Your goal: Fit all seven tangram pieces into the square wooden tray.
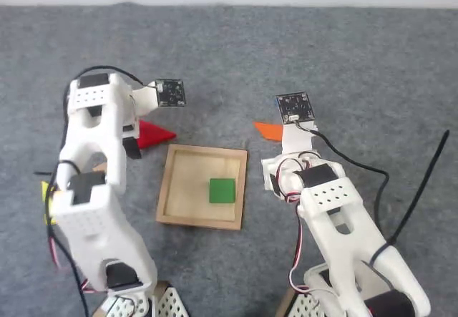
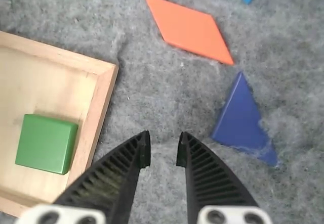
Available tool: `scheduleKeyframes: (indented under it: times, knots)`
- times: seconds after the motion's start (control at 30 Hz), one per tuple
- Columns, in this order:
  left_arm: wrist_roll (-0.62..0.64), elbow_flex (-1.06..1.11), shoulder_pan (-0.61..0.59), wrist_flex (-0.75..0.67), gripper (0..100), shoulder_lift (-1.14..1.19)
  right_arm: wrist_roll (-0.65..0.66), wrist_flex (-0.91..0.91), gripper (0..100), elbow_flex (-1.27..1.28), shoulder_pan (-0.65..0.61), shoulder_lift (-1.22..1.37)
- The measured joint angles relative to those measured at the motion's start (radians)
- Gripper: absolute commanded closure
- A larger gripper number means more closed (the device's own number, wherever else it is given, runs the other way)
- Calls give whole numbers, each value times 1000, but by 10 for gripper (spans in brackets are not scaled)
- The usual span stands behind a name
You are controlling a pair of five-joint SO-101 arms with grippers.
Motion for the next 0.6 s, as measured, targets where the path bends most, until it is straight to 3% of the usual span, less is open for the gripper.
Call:
scheduleKeyframes:
  times: [0.27,0.6]
  knots:
    - [81,-293,-2,124,603,233,0,0,890,0,0,0]
    - [97,-540,0,275,603,416,0,0,890,0,0,0]
